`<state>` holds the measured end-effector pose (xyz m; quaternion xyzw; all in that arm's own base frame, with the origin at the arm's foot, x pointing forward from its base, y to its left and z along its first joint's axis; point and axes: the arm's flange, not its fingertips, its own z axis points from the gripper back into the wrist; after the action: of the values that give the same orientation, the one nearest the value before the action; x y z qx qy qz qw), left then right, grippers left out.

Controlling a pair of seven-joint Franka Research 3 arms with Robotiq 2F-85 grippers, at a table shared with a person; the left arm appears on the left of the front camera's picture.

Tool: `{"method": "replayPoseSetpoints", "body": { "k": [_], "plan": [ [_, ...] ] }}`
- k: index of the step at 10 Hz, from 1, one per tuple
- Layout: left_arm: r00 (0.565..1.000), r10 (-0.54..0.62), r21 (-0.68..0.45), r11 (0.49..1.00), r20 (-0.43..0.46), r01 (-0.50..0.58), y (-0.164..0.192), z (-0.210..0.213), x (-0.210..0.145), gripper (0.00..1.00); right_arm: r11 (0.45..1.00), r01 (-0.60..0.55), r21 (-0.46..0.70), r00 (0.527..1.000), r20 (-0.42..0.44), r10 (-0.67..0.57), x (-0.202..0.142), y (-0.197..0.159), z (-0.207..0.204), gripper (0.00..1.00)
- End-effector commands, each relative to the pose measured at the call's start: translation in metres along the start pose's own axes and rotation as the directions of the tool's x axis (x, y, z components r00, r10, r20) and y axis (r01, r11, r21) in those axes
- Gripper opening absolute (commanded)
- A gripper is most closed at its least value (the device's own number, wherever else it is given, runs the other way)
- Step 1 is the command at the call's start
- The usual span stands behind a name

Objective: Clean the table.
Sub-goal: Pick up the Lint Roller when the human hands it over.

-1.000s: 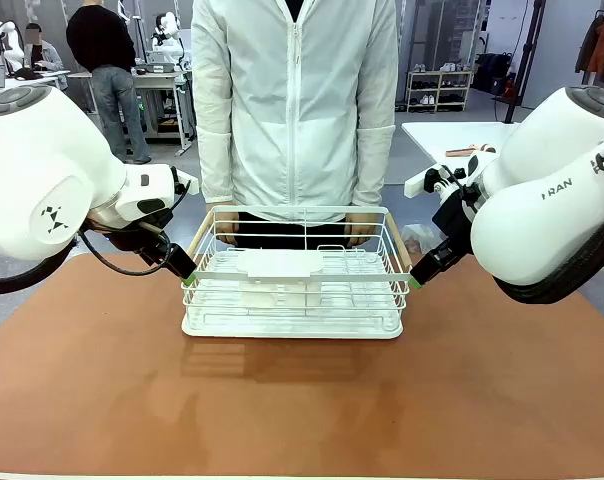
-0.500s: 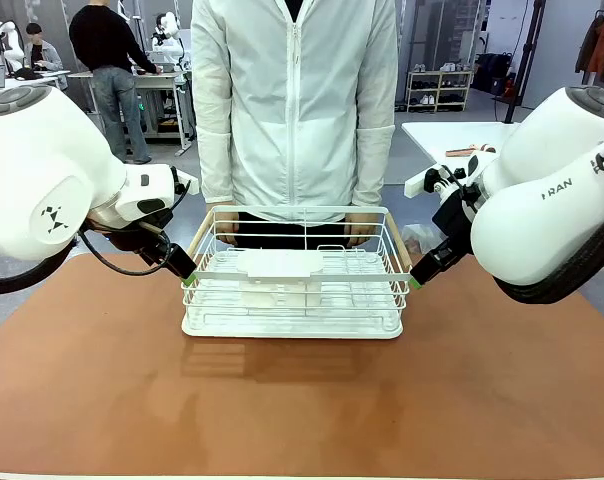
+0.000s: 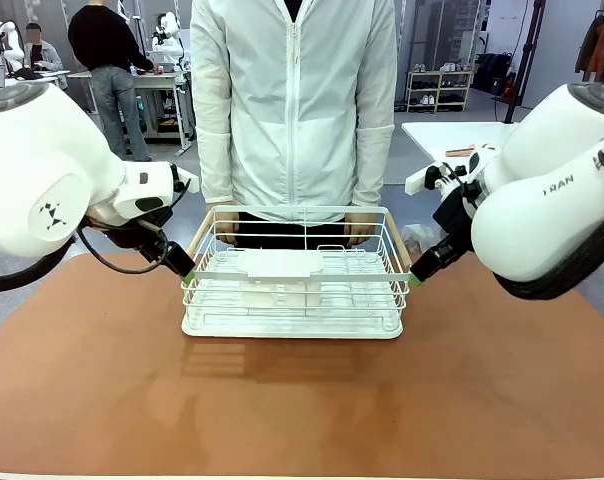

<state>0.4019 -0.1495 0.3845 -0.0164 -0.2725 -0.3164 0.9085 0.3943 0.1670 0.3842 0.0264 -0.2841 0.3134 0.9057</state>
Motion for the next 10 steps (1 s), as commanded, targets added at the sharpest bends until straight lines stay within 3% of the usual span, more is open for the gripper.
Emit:
{"method": "replayPoseSetpoints", "body": {
  "k": [1, 3, 5, 7, 8, 10],
  "plan": [
    [0.996, -0.065, -0.203, 0.976, 0.066, 0.078, 0.031, 0.059, 0.0, 1.0, 0.979, 0.045, 0.199, 0.996, 0.072, -0.061, 0.008, -0.018, 0.063, 1.0],
    [0.986, -0.01, -0.472, 0.877, 0.165, 0.088, 0.061, 0.091, -0.023, 1.0, 0.9, 0.096, 0.425, 0.98, 0.12, -0.161, -0.001, -0.049, 0.112, 1.0],
    [0.968, 0.054, -0.692, 0.709, 0.245, 0.136, 0.106, 0.117, -0.077, 1.0, 0.779, 0.139, 0.611, 0.946, 0.152, -0.288, -0.028, -0.089, 0.154, 1.0],
    [0.942, 0.244, -0.78, 0.625, 0.232, 0.03, 0.146, 0.124, -0.134, 1.0, 0.653, 0.258, 0.712, 0.889, 0.089, -0.449, -0.069, -0.143, 0.178, 1.0],
    [0.9, 0.359, -0.797, 0.604, 0.249, -0.021, 0.169, 0.131, -0.168, 1.0, 0.587, 0.307, 0.749, 0.86, 0.047, -0.509, -0.099, -0.178, 0.188, 1.0],
    [0.803, 0.547, -0.819, 0.557, 0.235, -0.139, 0.203, 0.138, -0.218, 1.0, 0.471, 0.426, 0.773, 0.751, -0.012, -0.66, -0.151, -0.228, 0.196, 1.0]
  ]
}}
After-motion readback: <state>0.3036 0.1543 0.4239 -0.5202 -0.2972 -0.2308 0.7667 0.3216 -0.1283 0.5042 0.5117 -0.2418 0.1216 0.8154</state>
